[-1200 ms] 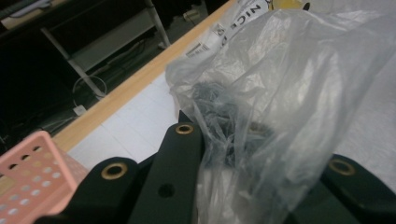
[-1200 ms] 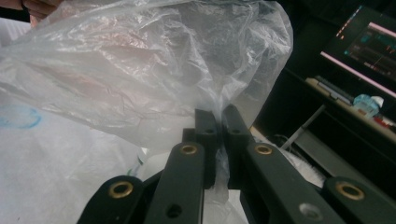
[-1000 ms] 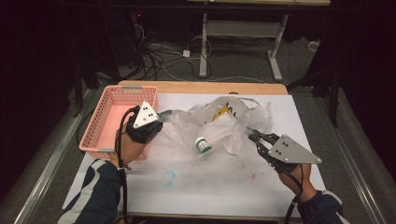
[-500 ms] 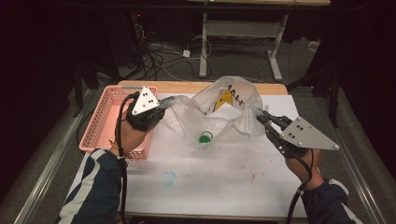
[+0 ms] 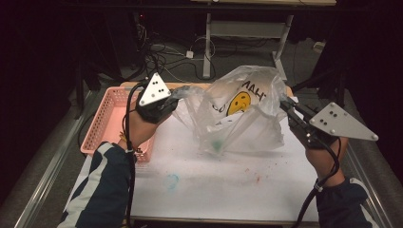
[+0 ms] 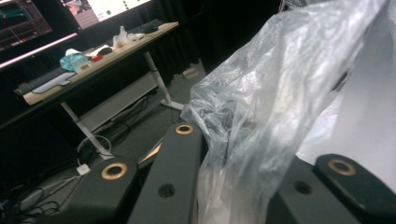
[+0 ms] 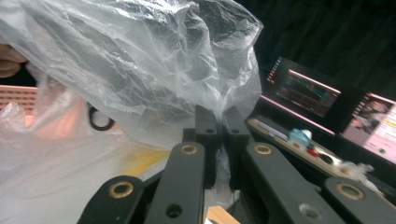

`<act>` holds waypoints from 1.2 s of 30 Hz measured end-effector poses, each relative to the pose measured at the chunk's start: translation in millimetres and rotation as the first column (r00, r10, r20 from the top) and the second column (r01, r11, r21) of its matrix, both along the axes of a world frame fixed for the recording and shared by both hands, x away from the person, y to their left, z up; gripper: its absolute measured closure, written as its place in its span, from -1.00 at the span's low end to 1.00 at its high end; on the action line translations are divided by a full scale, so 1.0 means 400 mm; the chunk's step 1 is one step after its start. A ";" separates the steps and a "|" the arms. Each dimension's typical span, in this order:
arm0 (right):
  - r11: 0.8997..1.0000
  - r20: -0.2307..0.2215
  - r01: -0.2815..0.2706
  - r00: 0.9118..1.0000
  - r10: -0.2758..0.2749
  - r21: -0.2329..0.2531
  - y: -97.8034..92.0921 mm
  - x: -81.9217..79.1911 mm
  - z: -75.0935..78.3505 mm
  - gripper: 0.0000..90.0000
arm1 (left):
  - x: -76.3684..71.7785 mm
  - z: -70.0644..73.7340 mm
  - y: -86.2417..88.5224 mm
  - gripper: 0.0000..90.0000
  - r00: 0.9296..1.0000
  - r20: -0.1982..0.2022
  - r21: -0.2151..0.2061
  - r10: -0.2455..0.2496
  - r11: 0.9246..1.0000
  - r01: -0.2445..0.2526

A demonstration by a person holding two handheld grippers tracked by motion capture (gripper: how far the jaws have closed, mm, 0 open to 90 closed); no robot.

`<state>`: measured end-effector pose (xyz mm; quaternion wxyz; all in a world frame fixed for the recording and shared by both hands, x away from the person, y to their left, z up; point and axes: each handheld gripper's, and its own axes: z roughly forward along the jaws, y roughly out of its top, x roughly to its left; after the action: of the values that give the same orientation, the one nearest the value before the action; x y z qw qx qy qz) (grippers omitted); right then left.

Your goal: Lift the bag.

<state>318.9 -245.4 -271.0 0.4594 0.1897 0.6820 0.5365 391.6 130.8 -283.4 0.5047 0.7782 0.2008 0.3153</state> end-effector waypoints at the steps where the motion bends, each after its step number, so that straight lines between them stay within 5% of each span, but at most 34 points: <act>1: 1.000 -0.009 0.006 1.000 -0.006 0.003 -0.003 0.013 0.002 0.99 | 0.012 0.000 -0.006 0.94 1.000 -0.001 0.002 0.004 1.000 -0.004; 12: 0.992 -0.109 0.124 0.987 -0.123 0.008 -0.026 0.182 -0.006 0.99 | 0.161 -0.009 -0.071 0.94 0.999 -0.022 -0.030 0.036 0.999 -0.036; 17: 0.990 -0.139 0.134 0.982 -0.126 0.049 -0.033 0.216 0.013 0.99 | 0.168 0.037 -0.093 0.94 1.000 0.010 -0.067 0.009 0.998 -0.009; 27: 0.990 -0.111 0.120 0.988 -0.112 0.073 0.002 0.213 0.085 0.99 | 0.157 0.147 -0.136 0.95 0.997 0.073 -0.102 -0.001 0.995 0.009; 31: 0.987 -0.125 0.137 0.984 -0.126 0.082 0.000 0.234 0.099 0.99 | 0.171 0.152 -0.140 0.95 0.997 0.068 -0.112 0.020 0.994 -0.013; 36: 0.977 -0.172 0.195 0.969 -0.179 0.083 -0.011 0.291 0.083 0.99 | 0.216 0.119 -0.148 0.94 0.997 0.028 -0.111 0.074 0.991 -0.070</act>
<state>435.3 -249.8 -237.7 0.4407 0.3191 0.6688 0.5066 478.1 71.5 -235.9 0.5381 0.7363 0.2376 0.3345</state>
